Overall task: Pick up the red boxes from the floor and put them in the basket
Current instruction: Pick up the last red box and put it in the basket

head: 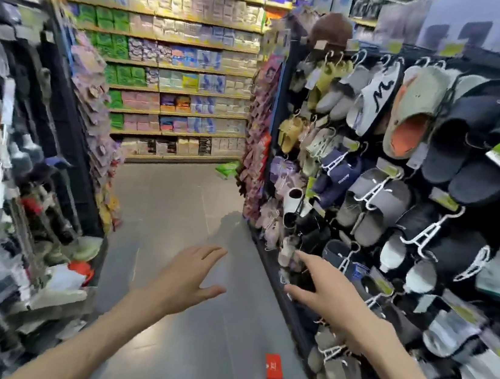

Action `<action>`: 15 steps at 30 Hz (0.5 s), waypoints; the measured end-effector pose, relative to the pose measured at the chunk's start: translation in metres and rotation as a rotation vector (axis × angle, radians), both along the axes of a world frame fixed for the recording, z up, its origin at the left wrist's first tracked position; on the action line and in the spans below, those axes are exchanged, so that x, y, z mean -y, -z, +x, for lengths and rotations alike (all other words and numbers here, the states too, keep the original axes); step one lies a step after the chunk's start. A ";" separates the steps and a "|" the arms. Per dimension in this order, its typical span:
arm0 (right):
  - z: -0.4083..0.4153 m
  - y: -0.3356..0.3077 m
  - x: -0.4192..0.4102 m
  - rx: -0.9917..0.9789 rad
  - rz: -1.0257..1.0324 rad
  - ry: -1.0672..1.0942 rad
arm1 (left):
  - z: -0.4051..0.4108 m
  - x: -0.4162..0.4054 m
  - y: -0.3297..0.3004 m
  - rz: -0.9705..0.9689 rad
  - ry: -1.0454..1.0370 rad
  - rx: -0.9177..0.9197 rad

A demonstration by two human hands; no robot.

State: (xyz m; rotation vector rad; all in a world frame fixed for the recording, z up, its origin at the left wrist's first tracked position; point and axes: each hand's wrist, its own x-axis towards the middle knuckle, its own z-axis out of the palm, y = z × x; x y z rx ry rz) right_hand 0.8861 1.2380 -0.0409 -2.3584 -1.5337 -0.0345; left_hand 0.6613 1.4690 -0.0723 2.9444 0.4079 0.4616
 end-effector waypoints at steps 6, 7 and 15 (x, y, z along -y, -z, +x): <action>0.086 0.015 -0.018 -0.052 0.008 0.270 | 0.159 -0.058 0.012 0.031 0.293 -0.056; 0.101 0.022 -0.017 -0.060 0.001 0.313 | 0.185 -0.060 0.016 0.023 0.343 -0.066; 0.191 0.105 -0.009 -0.230 -0.006 0.639 | 0.347 -0.089 0.085 -0.036 0.659 -0.148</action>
